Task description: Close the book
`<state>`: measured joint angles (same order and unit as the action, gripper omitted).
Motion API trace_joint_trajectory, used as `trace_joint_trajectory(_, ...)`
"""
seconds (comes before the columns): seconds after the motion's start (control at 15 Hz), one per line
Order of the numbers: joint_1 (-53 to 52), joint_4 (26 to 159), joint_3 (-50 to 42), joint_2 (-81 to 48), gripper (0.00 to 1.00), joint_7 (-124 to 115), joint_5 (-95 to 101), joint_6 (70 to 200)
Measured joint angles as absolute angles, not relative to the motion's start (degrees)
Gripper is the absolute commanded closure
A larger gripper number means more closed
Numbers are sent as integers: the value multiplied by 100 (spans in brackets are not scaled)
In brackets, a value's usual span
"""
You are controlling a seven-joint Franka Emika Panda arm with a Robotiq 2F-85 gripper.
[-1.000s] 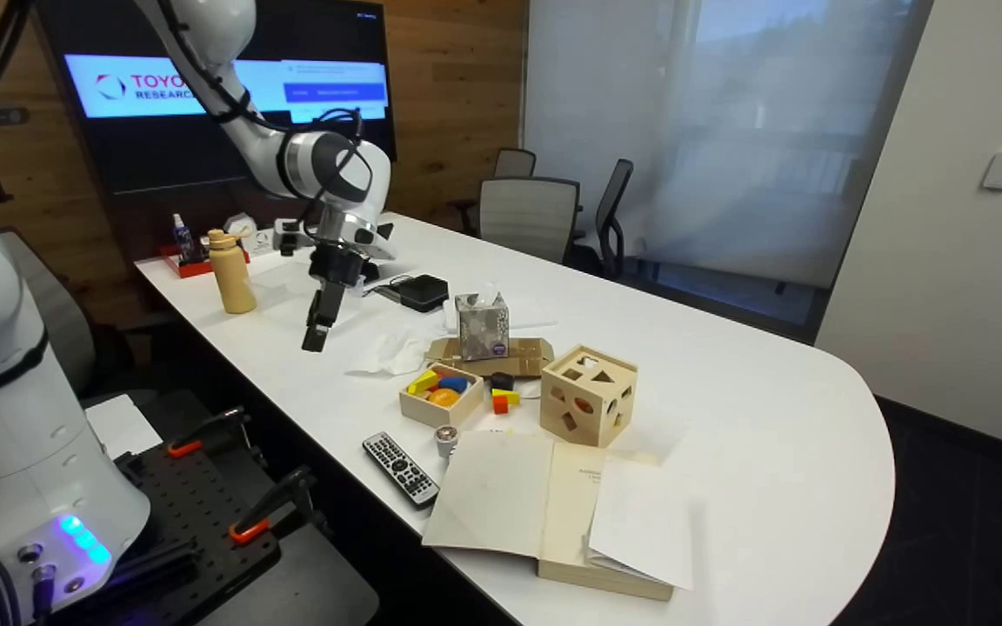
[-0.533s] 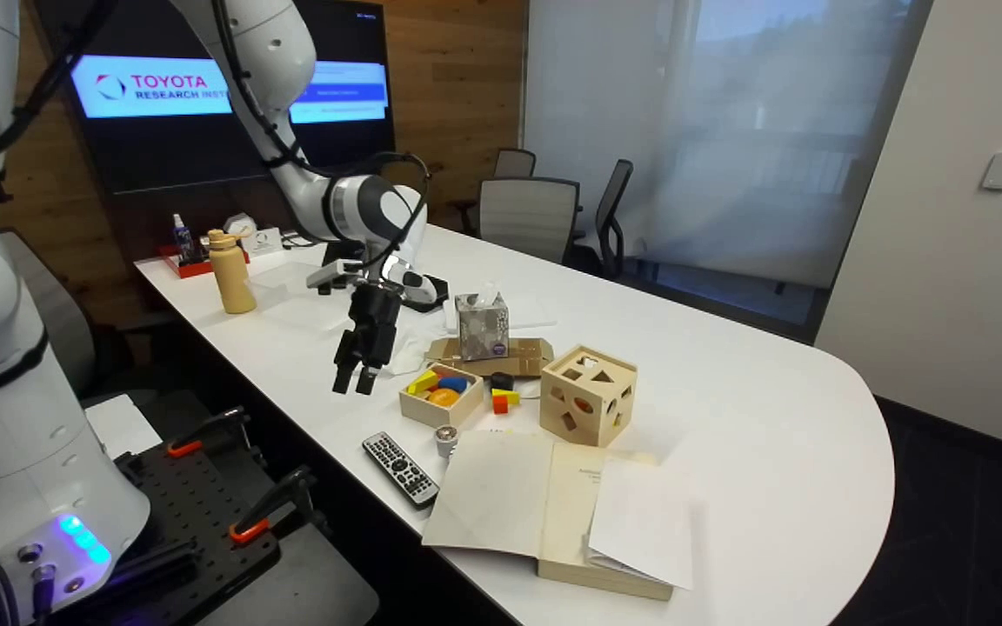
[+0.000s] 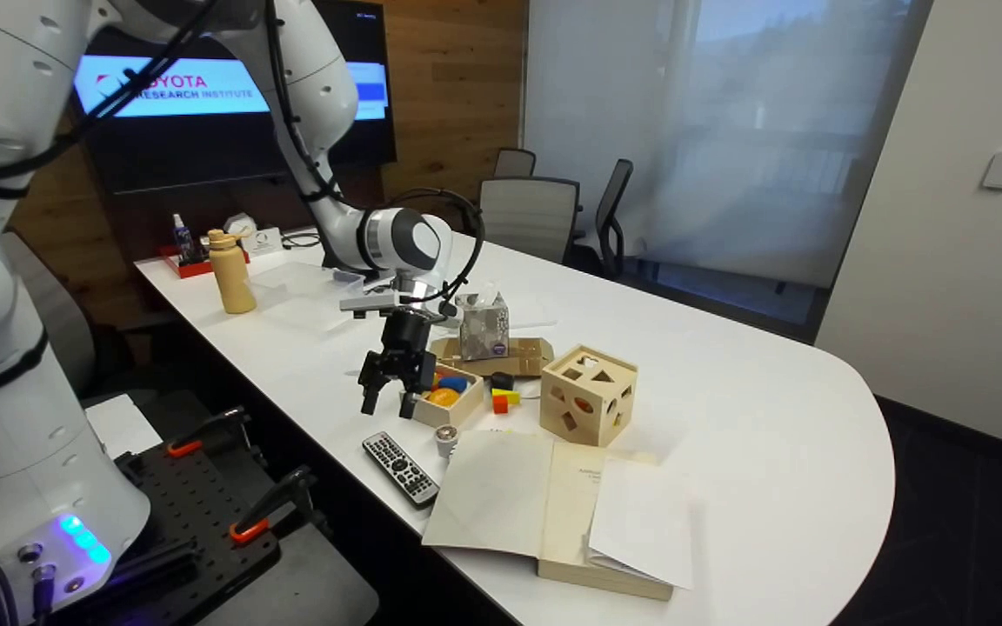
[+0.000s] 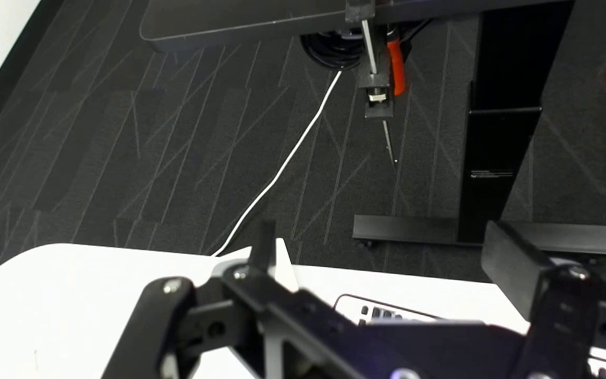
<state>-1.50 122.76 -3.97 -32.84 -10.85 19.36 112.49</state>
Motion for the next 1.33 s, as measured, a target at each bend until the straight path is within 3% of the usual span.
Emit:
trace_joint_trajectory(0.67, -157, 12261, -391, -3326, 0, -1148, 1933, 11347)
trace_joint_trajectory(1.33, -1059, 12352, -1019, -4347, 0, -3129, 2008, 13705)
